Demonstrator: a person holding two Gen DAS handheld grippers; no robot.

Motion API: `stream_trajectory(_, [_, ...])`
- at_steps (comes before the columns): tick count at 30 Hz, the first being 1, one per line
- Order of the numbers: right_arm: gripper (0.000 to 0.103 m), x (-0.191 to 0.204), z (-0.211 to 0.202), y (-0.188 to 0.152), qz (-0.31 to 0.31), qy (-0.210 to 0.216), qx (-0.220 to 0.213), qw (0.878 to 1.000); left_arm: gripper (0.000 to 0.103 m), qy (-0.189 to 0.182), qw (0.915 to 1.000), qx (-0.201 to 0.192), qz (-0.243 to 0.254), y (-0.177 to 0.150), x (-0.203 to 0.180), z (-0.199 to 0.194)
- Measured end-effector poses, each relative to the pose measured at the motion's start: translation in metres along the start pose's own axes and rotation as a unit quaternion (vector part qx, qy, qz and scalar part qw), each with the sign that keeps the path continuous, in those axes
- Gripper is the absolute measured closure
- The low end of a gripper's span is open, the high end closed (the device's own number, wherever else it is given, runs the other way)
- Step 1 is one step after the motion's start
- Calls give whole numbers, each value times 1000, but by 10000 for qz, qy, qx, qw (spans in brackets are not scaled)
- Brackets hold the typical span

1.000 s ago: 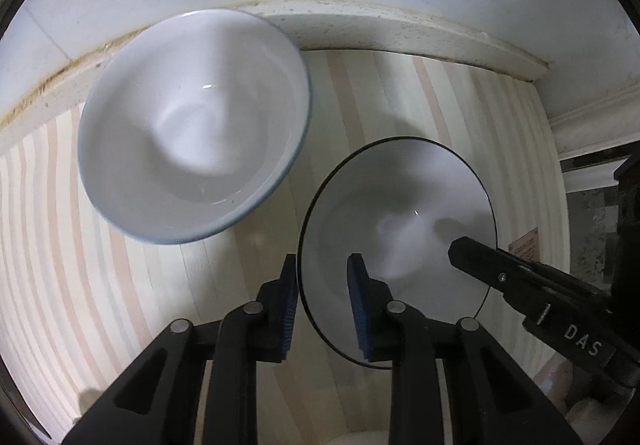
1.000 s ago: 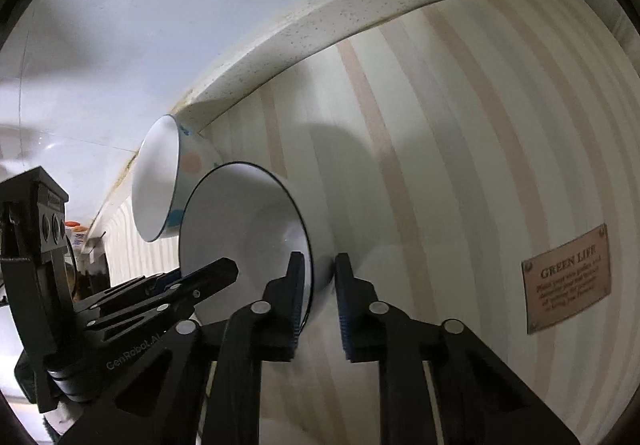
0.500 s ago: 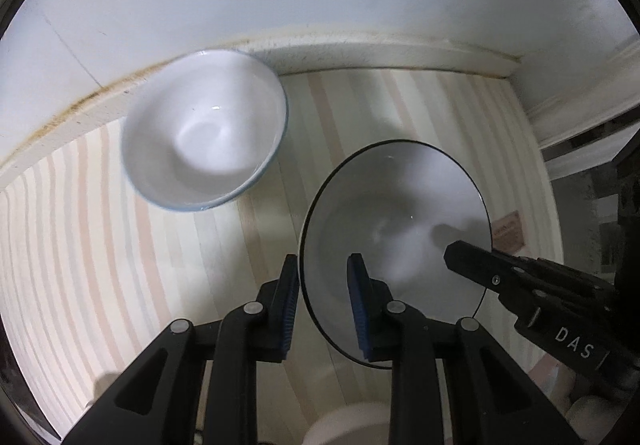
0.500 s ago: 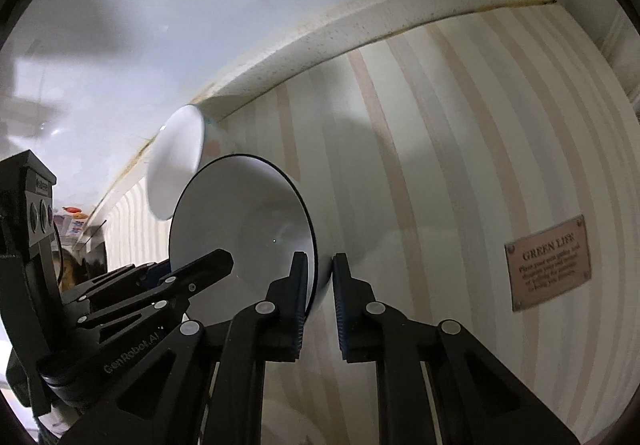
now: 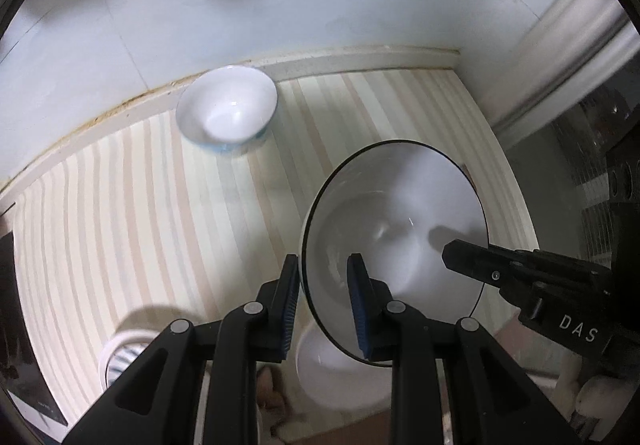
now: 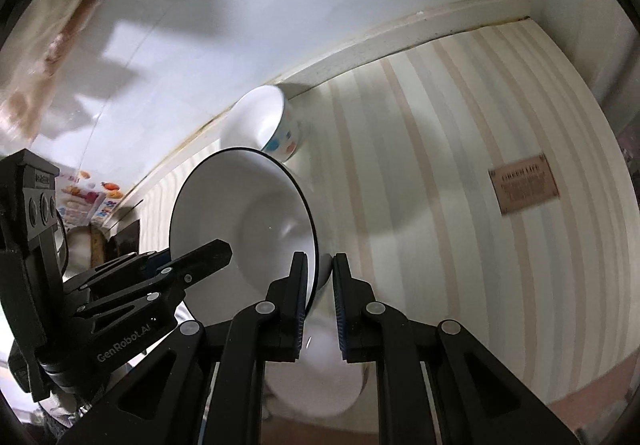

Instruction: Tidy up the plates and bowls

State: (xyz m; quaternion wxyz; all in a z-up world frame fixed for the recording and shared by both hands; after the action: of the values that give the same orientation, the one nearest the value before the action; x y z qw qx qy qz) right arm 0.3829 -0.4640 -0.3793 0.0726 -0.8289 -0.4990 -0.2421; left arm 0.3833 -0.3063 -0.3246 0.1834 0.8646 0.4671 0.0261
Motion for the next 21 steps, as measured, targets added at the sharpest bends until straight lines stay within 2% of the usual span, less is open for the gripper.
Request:
stream_trajectory(6, [89,-1,-19,-48,-17,-59,50,10000,81,-61,9999,115,89,-34,-8,-8])
stream_trajectory(13, [89,-13,-7,-94,93,-153,315,9993,81,-103,9987,484,116,-69,-10,11])
stream_trajectory(21, [89,-34,20,-112,221,-357,563,9975,81,-5,9954,910,305,-90,-16,41])
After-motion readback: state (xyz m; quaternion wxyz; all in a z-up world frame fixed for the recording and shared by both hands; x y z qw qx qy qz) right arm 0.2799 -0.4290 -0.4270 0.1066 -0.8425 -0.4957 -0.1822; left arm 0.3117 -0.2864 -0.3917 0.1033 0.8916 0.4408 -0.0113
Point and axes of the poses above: each gripper's, at about its wrist camera, not at the fingertips, and z roughly the way its jaws point, x to its left, y to its top, the point moved 7 cm from there along z, roughly the way its jaws point, and after that the axes turned 12 degrees about z, right-handed, at the moved point
